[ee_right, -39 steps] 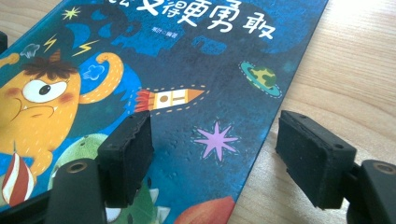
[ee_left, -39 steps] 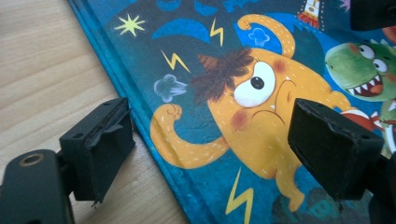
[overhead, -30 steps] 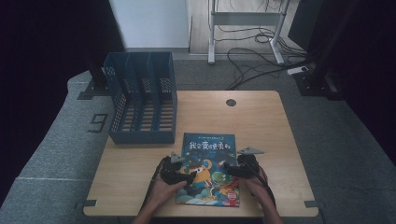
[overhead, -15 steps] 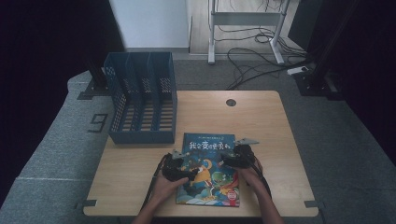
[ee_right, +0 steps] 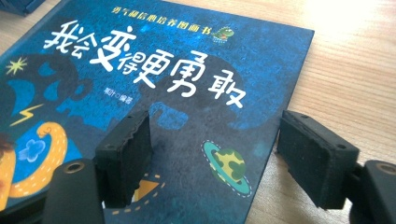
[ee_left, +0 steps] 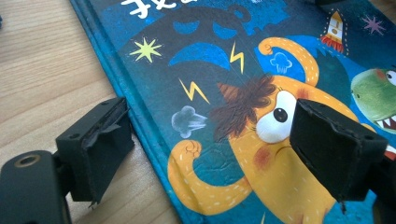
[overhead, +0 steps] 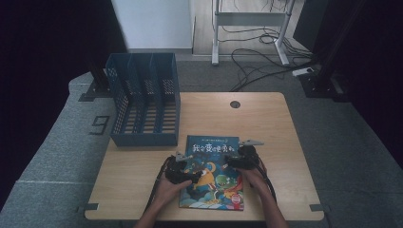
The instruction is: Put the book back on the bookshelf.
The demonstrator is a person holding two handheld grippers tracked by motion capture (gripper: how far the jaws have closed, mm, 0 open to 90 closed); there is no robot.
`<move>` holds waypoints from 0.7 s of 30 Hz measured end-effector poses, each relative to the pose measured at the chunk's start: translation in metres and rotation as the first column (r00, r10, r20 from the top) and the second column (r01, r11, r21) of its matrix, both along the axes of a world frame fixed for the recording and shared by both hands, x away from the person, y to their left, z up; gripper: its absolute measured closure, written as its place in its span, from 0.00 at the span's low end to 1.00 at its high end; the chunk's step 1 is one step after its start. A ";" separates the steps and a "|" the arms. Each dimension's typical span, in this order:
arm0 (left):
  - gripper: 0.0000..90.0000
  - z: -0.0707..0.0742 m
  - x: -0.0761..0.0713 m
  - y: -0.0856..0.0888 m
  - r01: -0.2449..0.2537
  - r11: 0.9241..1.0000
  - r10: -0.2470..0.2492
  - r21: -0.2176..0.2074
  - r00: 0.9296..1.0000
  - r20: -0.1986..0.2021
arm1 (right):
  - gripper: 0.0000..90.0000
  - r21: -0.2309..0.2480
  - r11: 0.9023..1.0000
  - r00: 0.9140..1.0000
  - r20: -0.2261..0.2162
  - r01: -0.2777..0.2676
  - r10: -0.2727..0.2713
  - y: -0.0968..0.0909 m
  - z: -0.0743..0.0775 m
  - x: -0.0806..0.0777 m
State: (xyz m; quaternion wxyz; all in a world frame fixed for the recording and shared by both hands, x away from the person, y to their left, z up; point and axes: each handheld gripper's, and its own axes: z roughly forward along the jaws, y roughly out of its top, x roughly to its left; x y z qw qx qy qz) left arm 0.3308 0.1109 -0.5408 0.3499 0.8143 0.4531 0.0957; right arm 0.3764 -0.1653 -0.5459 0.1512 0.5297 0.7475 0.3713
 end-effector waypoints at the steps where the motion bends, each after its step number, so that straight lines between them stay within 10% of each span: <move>1: 0.14 0.000 0.000 0.000 0.000 1.000 0.000 0.000 1.000 -0.001 | 0.28 0.005 1.000 1.000 -0.003 0.002 -0.002 0.000 0.000 0.000; 21: 0.13 -0.001 0.000 0.000 0.014 1.000 -0.014 0.006 1.000 0.006 | 0.30 0.094 0.996 1.000 -0.016 0.002 0.000 -0.007 0.008 0.000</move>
